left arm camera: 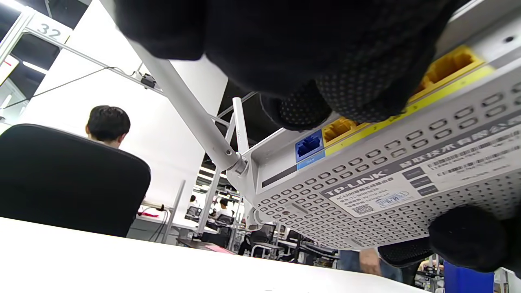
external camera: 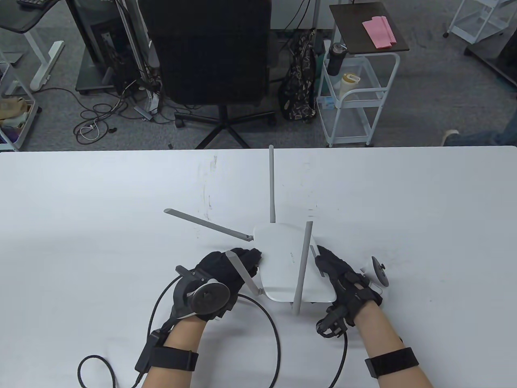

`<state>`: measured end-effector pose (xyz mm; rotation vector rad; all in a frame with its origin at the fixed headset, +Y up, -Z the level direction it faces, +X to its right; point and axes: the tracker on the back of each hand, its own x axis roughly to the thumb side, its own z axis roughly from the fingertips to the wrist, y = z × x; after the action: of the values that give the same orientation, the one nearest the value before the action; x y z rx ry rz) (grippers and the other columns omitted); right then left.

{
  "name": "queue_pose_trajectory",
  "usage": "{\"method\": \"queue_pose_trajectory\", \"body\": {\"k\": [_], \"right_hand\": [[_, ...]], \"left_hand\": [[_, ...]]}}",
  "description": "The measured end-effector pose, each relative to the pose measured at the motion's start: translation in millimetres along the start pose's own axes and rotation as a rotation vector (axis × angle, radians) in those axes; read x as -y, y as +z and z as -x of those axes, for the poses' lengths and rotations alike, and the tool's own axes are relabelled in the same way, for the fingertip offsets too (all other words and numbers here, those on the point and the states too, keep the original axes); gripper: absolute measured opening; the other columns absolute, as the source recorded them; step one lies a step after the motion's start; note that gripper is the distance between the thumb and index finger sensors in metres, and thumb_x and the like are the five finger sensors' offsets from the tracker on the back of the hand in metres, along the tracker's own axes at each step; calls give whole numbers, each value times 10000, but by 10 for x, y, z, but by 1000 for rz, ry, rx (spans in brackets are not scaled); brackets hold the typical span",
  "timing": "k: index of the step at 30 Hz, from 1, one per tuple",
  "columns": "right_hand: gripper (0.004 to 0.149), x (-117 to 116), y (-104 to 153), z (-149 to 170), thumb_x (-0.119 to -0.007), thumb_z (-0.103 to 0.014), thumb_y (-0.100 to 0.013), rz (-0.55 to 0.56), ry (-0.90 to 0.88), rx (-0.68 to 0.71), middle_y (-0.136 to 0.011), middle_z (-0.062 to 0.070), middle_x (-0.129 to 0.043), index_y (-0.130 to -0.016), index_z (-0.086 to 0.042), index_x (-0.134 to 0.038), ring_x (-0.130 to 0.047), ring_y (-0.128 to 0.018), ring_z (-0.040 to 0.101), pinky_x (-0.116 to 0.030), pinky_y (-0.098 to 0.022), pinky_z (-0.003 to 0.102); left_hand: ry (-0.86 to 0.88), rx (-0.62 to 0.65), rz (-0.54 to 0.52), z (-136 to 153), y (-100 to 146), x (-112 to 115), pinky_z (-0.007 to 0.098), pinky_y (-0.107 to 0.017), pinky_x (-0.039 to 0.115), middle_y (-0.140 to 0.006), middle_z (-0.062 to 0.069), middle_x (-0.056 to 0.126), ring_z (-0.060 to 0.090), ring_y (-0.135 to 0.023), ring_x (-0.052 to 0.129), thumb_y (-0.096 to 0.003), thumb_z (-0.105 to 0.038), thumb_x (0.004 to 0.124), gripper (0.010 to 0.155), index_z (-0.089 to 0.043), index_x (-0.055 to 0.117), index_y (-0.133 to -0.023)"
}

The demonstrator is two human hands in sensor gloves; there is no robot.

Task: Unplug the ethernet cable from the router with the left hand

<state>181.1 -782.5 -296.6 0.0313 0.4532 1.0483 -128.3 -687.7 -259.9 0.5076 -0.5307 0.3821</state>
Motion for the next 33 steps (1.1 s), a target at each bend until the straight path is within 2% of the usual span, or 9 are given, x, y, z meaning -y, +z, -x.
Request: {"method": "queue_pose_trajectory", "body": {"k": [6,12,14,19,22,24,33], "right_hand": [[714,28,-10,-17,-616,-286,-621,-40,5,-18,-797,340,-712,-1035,94,-176,-1062,-381,292,-966,-178,270],[713,-39,14,1,-615,-290,-619,21,2,14,-803,338,-708,-1035,88,-176,-1060,-391,293,-967,-193,275],[713,-51,14,-5,-616,-288,-615,23,8,5,-796,340,-713,-1032,90,-179,-1064,-379,291,-968,-179,271],[710,28,-9,-12,-617,-282,-619,-52,-34,-22,-796,345,-709,-1037,84,-175,-1060,-376,297,-964,-173,273],[709,76,4,-32,-619,-288,-621,-36,-31,-5,-796,338,-716,-1041,83,-183,-1063,-374,288,-966,-174,266],[711,57,13,-48,-616,-288,-618,-1,-41,15,-798,338,-711,-1033,88,-179,-1063,-378,290,-967,-177,268],[713,110,12,-81,-614,-297,-620,25,-24,92,-808,332,-705,-1038,79,-174,-1059,-393,292,-965,-193,274]], "left_hand": [[41,19,30,10,-7,2,278,-324,931,-708,-75,992,39,-216,1003,-354,-418,952,470,-417,867,-816],[-47,-9,-5,-8,4,19,269,-280,929,-705,-79,990,33,-181,985,-358,-426,944,477,-419,858,-827],[-29,-10,-4,5,4,6,271,-283,928,-705,-82,990,34,-182,984,-356,-425,943,479,-421,859,-827],[72,10,36,54,-23,-53,269,-304,922,-706,-83,989,41,-196,978,-345,-413,946,473,-430,872,-813],[52,-21,15,153,27,-23,261,-298,924,-700,-78,990,32,-190,976,-348,-420,945,477,-411,870,-819],[83,-41,38,203,35,3,265,-305,923,-703,-75,988,36,-198,979,-351,-418,944,476,-409,867,-821],[18,-45,-11,156,42,-21,282,-370,919,-728,-90,981,27,-271,1005,-370,-443,922,480,-417,836,-841]]}}
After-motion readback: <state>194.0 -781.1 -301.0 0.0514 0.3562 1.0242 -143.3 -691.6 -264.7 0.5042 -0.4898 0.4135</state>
